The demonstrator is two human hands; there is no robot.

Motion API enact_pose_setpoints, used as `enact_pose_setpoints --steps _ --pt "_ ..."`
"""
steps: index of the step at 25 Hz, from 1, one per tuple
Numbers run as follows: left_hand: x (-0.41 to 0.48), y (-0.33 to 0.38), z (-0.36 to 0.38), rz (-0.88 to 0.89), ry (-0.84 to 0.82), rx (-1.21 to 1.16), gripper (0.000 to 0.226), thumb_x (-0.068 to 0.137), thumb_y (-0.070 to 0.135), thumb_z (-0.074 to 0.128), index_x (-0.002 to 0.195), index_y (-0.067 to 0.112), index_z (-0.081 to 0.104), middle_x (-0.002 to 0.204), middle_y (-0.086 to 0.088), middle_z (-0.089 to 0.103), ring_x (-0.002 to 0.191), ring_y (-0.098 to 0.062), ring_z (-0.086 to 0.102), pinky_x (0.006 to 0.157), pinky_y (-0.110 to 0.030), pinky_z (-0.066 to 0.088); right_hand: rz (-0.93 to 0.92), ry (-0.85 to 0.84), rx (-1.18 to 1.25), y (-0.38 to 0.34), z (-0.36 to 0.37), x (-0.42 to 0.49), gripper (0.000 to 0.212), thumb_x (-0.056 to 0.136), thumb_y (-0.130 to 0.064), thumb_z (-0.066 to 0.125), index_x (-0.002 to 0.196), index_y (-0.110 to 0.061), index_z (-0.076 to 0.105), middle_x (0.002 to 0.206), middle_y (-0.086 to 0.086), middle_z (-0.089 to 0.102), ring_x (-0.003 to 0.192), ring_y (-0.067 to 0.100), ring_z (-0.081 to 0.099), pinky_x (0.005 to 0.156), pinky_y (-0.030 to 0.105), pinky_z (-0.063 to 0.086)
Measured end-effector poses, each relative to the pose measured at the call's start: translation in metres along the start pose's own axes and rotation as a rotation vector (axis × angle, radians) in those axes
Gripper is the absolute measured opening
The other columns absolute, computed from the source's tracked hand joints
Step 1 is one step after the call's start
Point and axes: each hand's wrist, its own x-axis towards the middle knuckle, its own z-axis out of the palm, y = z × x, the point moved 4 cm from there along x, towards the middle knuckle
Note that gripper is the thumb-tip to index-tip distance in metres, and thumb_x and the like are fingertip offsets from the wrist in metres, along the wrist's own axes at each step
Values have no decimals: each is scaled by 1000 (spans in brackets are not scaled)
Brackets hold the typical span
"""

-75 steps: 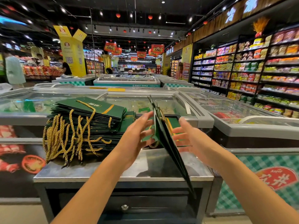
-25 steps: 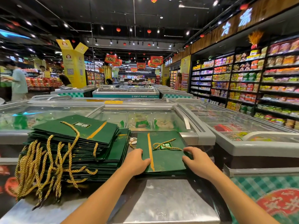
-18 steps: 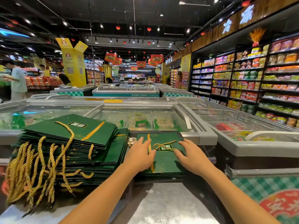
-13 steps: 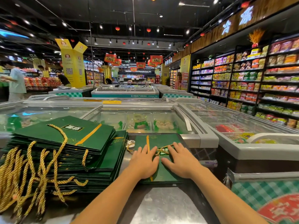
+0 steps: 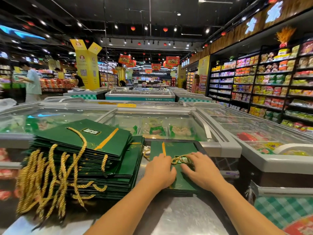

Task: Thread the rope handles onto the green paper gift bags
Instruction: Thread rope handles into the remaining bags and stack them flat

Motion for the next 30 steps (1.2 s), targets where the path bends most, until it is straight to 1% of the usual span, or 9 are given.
enact_pose_setpoints --steps 3,5,12,14,15,19,23,26,30 --pt "-36 7 -68 95 198 -94 28 98 35 49 113 21 69 111 1 69 101 -21 64 86 -39 54 -40 229 266 -30 -29 -1 39 96 -49 56 115 -19 70 112 -5 67 110 16 61 96 36 49" --pt "-57 -6 -119 113 318 -127 25 97 34 51 105 22 71 100 5 71 91 -17 66 82 -37 56 -41 184 516 -70 -43 0 28 96 -43 60 94 -18 73 89 -4 72 88 16 67 83 43 55" --pt "-116 -167 -225 -348 478 116 29 95 44 59 110 22 70 109 3 69 101 -22 64 85 -40 54 73 -223 852 -194 -40 6 58 88 -67 61 101 -11 68 89 6 73 63 16 65 57 32 49" --pt "-134 -204 -229 -484 476 157 40 93 54 61 107 17 70 104 -2 71 98 -25 65 83 -39 53 146 -265 866 -210 -32 8 75 85 -70 64 108 1 63 80 8 63 56 15 54 50 27 38" --pt "-139 -215 -226 -527 456 125 43 92 58 61 99 16 69 95 -3 71 91 -26 66 80 -38 54 157 -268 855 -214 -29 10 63 84 -69 66 77 -7 55 76 10 55 51 14 49 49 25 34" --pt "-149 -228 -208 -562 486 31 51 92 60 59 66 16 60 62 2 59 74 -24 64 69 -36 49 161 -263 865 -224 -31 4 65 85 -56 74 57 -19 27 52 -1 21 45 18 24 63 26 38" --pt "-154 -222 -201 -598 584 -24 49 92 61 58 122 25 71 127 0 64 129 -31 46 105 -49 36 155 -184 999 -222 -39 -4 64 87 -44 78 58 -20 26 53 -5 13 54 17 20 64 26 35" --pt "-161 -223 -193 -581 637 -173 49 90 58 62 126 26 68 128 -1 63 129 -32 43 103 -50 33 102 -119 1129 -217 -42 -6 47 86 -38 79 66 -6 51 57 -2 27 52 13 24 59 30 23" --pt "-170 -216 -194 -521 736 -290 43 85 54 70 118 26 70 117 0 63 119 -27 51 98 -47 37 94 -60 1429 -223 -58 -16 24 93 -17 72 111 -1 70 91 5 78 66 13 68 57 24 46"
